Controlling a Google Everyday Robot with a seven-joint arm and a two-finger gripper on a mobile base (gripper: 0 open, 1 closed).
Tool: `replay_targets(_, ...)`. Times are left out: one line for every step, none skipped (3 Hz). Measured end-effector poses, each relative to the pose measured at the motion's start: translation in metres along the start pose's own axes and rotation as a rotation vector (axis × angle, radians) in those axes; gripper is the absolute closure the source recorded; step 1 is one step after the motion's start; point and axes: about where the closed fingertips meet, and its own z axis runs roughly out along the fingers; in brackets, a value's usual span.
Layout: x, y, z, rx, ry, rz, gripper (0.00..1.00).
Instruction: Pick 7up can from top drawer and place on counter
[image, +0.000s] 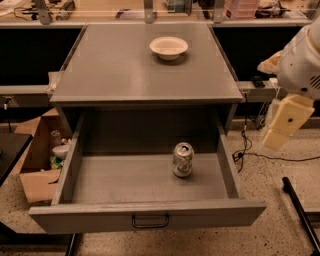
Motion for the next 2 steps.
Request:
replay_targets(-0.024, 0.005, 0.045, -0.054, -0.228, 0.013, 0.00)
replay_targets(-0.051, 0.012, 0.076, -0.135, -0.401, 0.039, 0.00)
